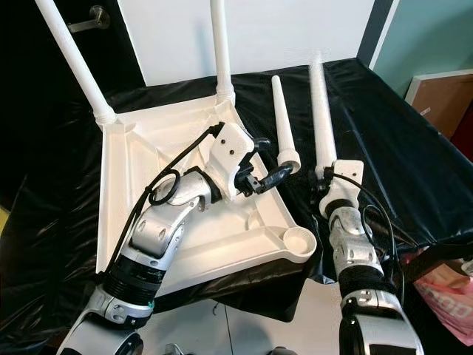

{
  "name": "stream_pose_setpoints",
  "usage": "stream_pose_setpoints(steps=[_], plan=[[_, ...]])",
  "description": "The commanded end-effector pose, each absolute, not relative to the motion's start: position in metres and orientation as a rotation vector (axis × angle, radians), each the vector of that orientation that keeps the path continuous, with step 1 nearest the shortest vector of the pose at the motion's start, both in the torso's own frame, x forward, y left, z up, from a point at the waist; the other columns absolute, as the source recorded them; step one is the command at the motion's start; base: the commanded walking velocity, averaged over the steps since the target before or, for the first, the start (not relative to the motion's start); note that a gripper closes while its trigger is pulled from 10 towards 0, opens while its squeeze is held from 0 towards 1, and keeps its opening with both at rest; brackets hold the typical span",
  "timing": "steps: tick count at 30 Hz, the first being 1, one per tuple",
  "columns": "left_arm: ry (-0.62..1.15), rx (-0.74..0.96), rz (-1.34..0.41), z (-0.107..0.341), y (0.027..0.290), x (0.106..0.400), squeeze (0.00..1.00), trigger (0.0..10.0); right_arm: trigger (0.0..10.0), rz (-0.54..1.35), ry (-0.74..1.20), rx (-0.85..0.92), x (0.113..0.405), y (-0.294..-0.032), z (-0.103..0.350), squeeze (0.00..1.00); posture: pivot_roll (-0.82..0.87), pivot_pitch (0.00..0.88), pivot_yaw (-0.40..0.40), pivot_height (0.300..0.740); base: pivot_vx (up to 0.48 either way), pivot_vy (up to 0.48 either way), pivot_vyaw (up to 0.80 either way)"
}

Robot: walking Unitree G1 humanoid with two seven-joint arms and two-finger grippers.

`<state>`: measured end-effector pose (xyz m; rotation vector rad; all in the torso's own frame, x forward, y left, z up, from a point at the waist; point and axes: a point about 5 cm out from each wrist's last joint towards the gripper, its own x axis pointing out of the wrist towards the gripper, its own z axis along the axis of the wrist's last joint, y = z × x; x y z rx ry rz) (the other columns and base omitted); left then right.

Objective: Building children table

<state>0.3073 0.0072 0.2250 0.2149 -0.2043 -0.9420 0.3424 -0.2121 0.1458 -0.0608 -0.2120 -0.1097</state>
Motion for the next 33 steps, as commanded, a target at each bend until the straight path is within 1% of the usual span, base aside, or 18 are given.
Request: stream_pose_setpoints(steps=[1, 3, 6, 9, 11, 13, 15, 16, 17, 18, 19, 21, 24, 28, 30, 31, 32, 33], plan=[[-0.224, 0.211, -0.752, 0.229, 0.015, 0.32, 0.0, 10.0, 10.0, -0.102, -0.293, -0.091, 0.339, -0.202, 0.155, 0.0, -0.18, 0.056, 0.044, 0.74, 0.0, 0.0, 0.0], [-0.224, 0.211, -0.752, 0.229, 0.015, 0.32, 0.0, 10.0, 10.0, -0.102, -0.293, -0.091, 0.339, -0.202, 0.155, 0.0, -0.18, 0.056, 0.044, 0.74, 0.0, 0.0, 0.0], [-0.204, 0.194, -0.672, 0.231, 0.019, 0.33, 0.0, 10.0, 10.0, -0.066, -0.331, -0.083, 0.337, -0.189, 0.161, 0.0, -0.19, 0.054, 0.045, 0.74, 0.0, 0.0, 0.0], [-0.152, 0.129, -0.633, 0.232, 0.024, 0.338, 0.0, 10.0, 10.0, -0.004, -0.369, 0.007, 0.334, -0.176, 0.171, 0.0, -0.19, 0.051, 0.045, 0.74, 0.0, 0.0, 0.0], [-0.152, 0.129, -0.633, 0.232, 0.024, 0.338, 0.0, 10.0, 10.0, -0.004, -0.369, 0.007, 0.334, -0.176, 0.171, 0.0, -0.19, 0.051, 0.045, 0.74, 0.0, 0.0, 0.0], [-0.116, 0.039, -0.652, 0.233, 0.027, 0.343, 0.0, 10.0, 10.0, 0.069, -0.44, 0.076, 0.328, -0.166, 0.179, 0.0, -0.19, 0.051, 0.045, 0.74, 0.0, 0.0, 0.0], [-0.134, 0.011, -0.684, 0.235, 0.027, 0.343, 0.0, 10.0, 10.0, 0.069, -0.461, 0.065, 0.325, -0.164, 0.181, 0.0, -0.19, 0.038, 0.04, 0.74, 0.0, 0.0, 0.0], [-0.139, -0.057, -0.745, 0.238, 0.026, 0.341, 0.08, 10.0, 10.0, 0.084, -0.49, 0.047, 0.322, -0.161, 0.182, 0.0, -0.2, 0.035, 0.038, 0.74, 0.0, 0.0, 0.0], [-0.139, -0.057, -0.745, 0.238, 0.026, 0.341, 0.08, 10.0, 10.0, 0.084, -0.49, 0.047, 0.322, -0.161, 0.182, 0.0, -0.2, 0.035, 0.038, 0.74, 0.0, 0.0, 0.0], [-0.15, -0.106, -0.812, 0.24, 0.026, 0.339, 1.0, 10.0, 10.0, 0.12, -0.511, 0.021, 0.319, -0.157, 0.183, 0.0, -0.2, 0.033, 0.04, 0.74, 0.0, 0.0, 0.0], [-0.15, -0.106, -0.812, 0.24, 0.026, 0.339, 1.0, 10.0, 10.0, 0.12, -0.511, 0.021, 0.319, -0.157, 0.183, 0.0, -0.2, 0.033, 0.04, 0.74, 0.0, 0.0, 0.0], [-0.165, -0.141, -0.896, 0.244, 0.027, 0.339, 1.0, 10.0, 10.0, 0.187, -0.521, -0.022, 0.312, -0.149, 0.181, 0.0, -0.2, 0.027, 0.039, 0.74, 0.0, 0.0, 0.0], [-0.168, -0.154, -0.912, 0.246, 0.028, 0.34, 1.0, 10.0, 10.0, 0.212, -0.512, -0.03, 0.31, -0.146, 0.179, 0.0, -0.2, 0.027, 0.039, 0.74, 0.0, 0.0, 0.0], [-0.164, -0.227, -0.961, 0.251, 0.028, 0.341, 1.0, 10.0, 10.0, 0.264, -0.491, -0.027, 0.304, -0.138, 0.173, 0.0, -0.2, 0.022, 0.039, 0.74, 0.0, 0.0, 0.0], [-0.156, -0.299, -1.017, 0.255, 0.026, 0.34, 1.0, 10.0, 10.0, 0.317, -0.478, -0.027, 0.298, -0.13, 0.169, 0.0, -0.21, 0.018, 0.042, 0.74, 0.0, 0.0, 0.0], [-0.138, -0.342, -1.036, 0.255, 0.025, 0.34, 0.68, 10.0, 10.0, 0.343, -0.476, -0.03, 0.295, -0.126, 0.167, 0.0, -0.22, 0.016, 0.044, 0.74, 0.0, 0.0, 0.0], [-0.138, -0.342, -1.036, 0.255, 0.025, 0.34, 0.68, 10.0, 10.0, 0.343, -0.476, -0.03, 0.295, -0.126, 0.167, 0.0, -0.22, 0.016, 0.044, 0.74, 0.0, 0.0, 0.0], [-0.109, -0.362, -1.055, 0.253, 0.024, 0.34, 0.0, 10.0, 10.0, 0.363, -0.474, -0.037, 0.293, -0.123, 0.166, 0.0, -0.22, 0.013, 0.046, 0.74, 0.0, 0.0, 0.0]])
